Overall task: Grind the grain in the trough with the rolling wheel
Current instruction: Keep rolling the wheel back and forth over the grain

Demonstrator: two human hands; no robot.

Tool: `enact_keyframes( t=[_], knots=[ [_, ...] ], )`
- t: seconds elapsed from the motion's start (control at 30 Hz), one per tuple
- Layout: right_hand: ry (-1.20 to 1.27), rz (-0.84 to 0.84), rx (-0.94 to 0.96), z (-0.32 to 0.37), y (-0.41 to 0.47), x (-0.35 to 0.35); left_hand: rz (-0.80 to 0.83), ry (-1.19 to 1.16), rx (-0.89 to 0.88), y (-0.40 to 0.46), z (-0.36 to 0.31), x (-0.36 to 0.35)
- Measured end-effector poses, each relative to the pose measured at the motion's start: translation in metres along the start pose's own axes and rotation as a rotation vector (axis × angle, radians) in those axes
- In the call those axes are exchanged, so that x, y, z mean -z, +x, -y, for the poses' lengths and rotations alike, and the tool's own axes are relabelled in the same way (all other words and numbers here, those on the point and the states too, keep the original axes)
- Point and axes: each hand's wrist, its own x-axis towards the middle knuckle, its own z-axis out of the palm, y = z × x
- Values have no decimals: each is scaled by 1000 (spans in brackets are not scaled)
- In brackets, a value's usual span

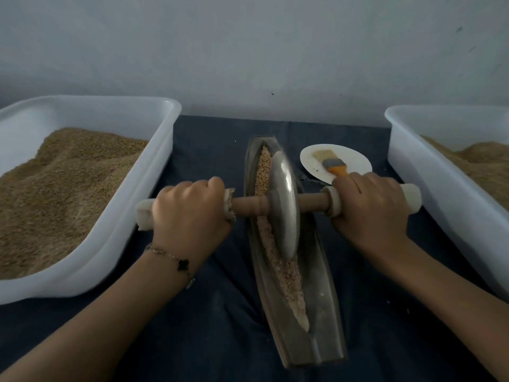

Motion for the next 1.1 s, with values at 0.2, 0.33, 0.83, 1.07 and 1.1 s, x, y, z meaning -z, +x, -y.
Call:
enact_keyframes(
  t=[0.2, 0.33, 0.83, 1.07, 1.1],
  knots=[
    [-24, 40, -18, -11, 28, -32, 25, 22, 33, 37, 9, -21],
    [-44, 1, 32, -7, 39, -33, 15, -20, 65, 39, 12, -28],
    [134, 126, 83, -2, -33, 74, -46, -44, -128, -42, -6, 53],
    [90, 149, 50, -4, -10, 36, 99, -81, -86, -7, 1, 20],
    [78, 185, 35, -7, -2, 27, 140, -44, -65, 1, 3, 12]
  ],
)
